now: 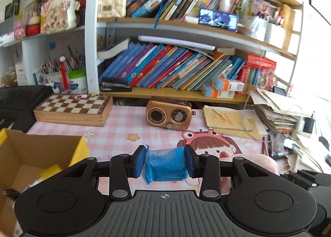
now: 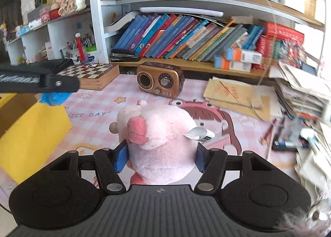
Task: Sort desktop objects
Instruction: 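Lift the plush pig and blue object and carry both toward the yellow box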
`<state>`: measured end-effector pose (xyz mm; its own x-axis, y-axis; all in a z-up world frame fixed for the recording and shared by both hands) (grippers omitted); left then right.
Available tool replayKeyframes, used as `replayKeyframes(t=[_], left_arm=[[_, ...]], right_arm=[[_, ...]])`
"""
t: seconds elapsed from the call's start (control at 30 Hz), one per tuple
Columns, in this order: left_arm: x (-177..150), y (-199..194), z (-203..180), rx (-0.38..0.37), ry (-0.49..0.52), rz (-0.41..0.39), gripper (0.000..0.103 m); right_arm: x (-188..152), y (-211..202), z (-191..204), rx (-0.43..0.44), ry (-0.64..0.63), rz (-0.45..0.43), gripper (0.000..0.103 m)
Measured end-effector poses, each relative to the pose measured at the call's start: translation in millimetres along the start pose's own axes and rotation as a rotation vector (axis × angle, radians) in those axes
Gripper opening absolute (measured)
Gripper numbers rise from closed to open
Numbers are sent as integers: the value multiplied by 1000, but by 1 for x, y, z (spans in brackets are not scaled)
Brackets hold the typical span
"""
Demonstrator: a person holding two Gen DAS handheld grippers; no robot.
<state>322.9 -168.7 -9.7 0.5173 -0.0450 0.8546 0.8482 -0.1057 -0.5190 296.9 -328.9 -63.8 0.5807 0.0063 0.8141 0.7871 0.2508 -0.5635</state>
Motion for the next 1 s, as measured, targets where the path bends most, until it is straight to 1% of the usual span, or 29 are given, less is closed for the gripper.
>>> replayKeyframes(t=[0.07, 0.23, 0.43, 0.6, 0.8, 1.0], left_arm=[[-7, -17, 6, -10, 8, -7, 38], [-30, -54, 23, -41, 3, 6, 38], [-65, -95, 47, -52, 14, 24, 38], [-88, -117, 80, -51, 5, 56, 38], [-108, -139, 117, -48, 1, 72, 38], [-124, -157, 148, -50, -14, 87, 38]], right_arm=[[-8, -13, 8, -8, 20, 7, 59], [-29, -42, 37, -27, 54, 21, 59], [-53, -63, 81, -28, 55, 45, 60], [-70, -78, 122, -21, 53, 54, 60], [-95, -90, 172, -5, 44, 81, 60], [-112, -94, 216, 16, 30, 105, 60]])
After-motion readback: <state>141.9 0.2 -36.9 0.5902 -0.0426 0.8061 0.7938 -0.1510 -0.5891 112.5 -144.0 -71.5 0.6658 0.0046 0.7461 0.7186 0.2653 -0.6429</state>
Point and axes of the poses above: each gripper's, at about its wrist camera, not at the fingertips, and y roughly the way its jaws point, z to its left, x to its top, the point moved 9 cm from there along y, roughly the way its jaws point, and after that the axes turned 7 degrees about x, right-handed, at the moved point
